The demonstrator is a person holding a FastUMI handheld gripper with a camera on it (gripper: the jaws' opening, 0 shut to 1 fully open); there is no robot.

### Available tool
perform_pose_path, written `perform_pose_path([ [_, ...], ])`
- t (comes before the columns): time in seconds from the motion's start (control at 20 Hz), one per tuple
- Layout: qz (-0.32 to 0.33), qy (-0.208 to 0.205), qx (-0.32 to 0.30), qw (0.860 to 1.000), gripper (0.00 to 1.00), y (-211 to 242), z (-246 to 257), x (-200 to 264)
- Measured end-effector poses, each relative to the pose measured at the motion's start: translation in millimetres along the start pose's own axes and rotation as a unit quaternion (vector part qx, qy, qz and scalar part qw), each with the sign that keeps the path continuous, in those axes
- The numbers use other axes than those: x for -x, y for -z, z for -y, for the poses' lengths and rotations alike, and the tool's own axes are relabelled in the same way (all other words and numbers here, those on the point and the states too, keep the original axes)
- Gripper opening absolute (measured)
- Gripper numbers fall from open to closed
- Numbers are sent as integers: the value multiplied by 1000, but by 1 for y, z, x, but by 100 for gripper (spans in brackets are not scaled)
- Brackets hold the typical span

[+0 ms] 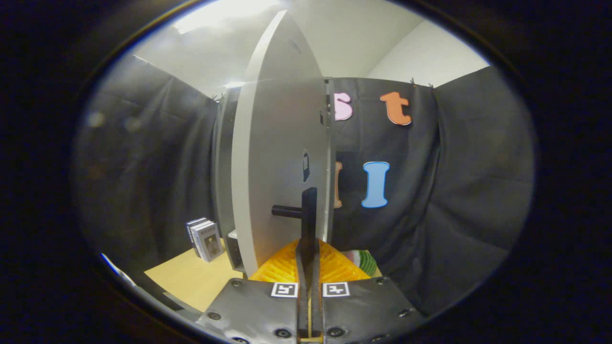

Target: Open the shoe cabinet door, grab the shoes and put them into the shoe cabinet, then close the shoe cabinet door.

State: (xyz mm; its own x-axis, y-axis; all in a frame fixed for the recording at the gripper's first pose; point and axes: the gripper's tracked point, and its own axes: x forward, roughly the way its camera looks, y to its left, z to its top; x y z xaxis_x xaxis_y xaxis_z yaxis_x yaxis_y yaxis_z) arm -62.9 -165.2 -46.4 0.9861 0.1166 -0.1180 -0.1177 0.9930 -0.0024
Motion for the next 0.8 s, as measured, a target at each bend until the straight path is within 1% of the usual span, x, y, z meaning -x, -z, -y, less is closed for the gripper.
perform_pose_path([
  [0.3,-1,20,-31,999,3,1,53,-3],
  [0.35,-1,18,-36,999,3,2,57,-4],
  [0.45,1,1,-41,999,2,3,55,-5],
  [0.55,1,-4,-27,1000,3,3,55,-3],
  [0.7,7,1,-28,1000,3,-1,56,4],
  [0.8,14,15,-35,999,3,-4,58,16],
])
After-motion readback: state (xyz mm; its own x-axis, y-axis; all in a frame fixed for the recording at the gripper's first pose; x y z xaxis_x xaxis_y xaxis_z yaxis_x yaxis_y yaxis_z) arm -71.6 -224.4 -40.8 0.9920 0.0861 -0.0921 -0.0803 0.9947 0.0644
